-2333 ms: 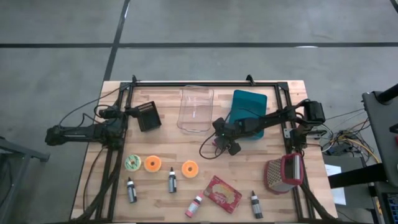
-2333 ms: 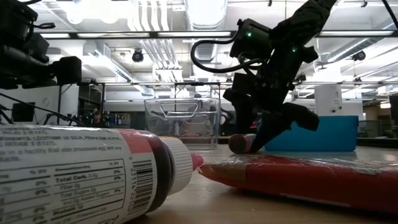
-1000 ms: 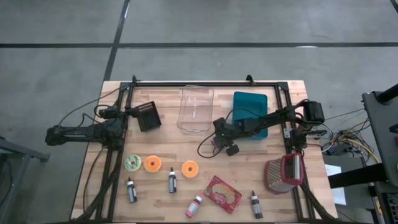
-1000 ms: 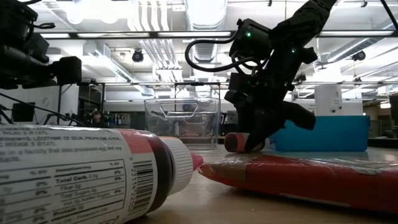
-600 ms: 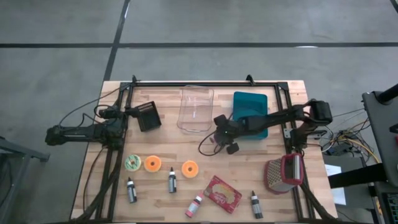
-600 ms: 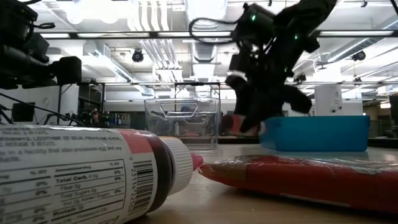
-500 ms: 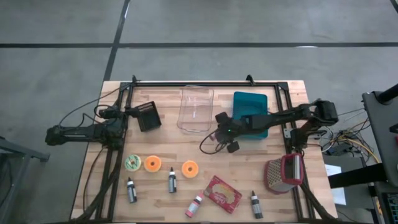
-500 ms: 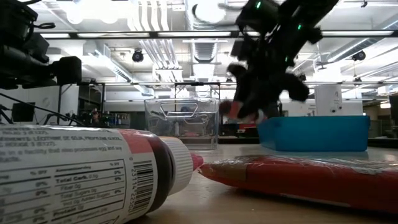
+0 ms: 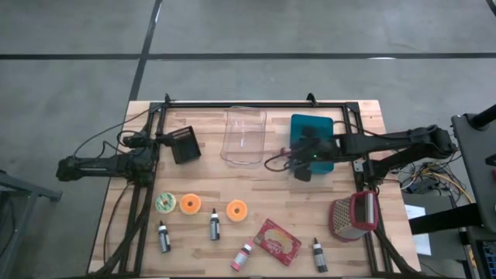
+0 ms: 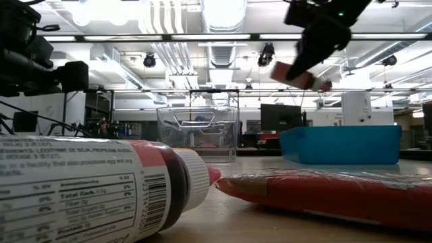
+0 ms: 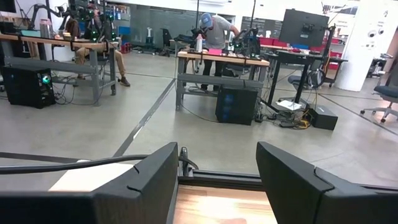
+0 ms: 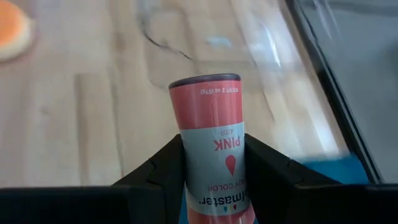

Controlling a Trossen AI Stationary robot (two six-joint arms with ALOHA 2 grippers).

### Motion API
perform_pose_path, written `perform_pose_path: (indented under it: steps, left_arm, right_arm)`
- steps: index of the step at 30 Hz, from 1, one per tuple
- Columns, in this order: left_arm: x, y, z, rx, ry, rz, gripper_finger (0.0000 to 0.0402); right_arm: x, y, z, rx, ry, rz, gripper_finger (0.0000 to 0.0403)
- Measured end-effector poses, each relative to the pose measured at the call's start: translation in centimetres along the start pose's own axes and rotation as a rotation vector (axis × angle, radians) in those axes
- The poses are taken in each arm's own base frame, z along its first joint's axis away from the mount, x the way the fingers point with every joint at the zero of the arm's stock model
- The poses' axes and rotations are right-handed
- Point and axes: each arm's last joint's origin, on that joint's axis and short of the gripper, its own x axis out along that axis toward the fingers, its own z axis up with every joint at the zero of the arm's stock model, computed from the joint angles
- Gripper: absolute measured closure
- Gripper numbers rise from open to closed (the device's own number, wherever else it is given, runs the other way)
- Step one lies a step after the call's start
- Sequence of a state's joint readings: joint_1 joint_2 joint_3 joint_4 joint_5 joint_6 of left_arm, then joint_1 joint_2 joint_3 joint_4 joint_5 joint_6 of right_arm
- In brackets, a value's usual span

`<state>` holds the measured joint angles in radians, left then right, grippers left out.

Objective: Pick & Place Food Item
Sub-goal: Put the top pink food coloring bottle into the blue bin

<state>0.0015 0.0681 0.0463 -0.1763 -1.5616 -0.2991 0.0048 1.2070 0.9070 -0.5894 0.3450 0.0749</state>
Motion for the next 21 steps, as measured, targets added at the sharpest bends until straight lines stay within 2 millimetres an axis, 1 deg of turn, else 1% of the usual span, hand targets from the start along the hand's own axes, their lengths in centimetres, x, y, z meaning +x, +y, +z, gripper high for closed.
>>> perform_pose_path:
  steps: [4, 6, 13, 18, 21]
  left_arm:
    - [0.0, 0.0, 0.0, 0.0, 0.0, -0.001, 0.0179]
    - [0.0, 0.0, 0.0, 0.0, 0.0, 0.0, 0.0179]
    - [0.0, 0.0, 0.0, 0.0, 0.0, 0.0, 0.0179]
    - [0.0, 0.0, 0.0, 0.0, 0.0, 0.0, 0.0179]
    - [0.0, 0.0, 0.0, 0.0, 0.0, 0.0, 0.0179]
  right_arm:
    - [-0.8, -0.6, -0.8, 0.124, 0.049, -0.072, 0.0268]
    - [-0.9, -0.7, -1.3, 0.149, 0.085, -0.088, 0.0268]
    - [-0.4, -0.6, -3.0, 0.094, 0.279, -0.126, 0.0268]
    - [0.2, -0.4, -3.6, 0.087, 0.301, -0.121, 0.0268]
    - [0.6, -0.2, -4.2, 0.09, 0.32, -0.082, 0.0268]
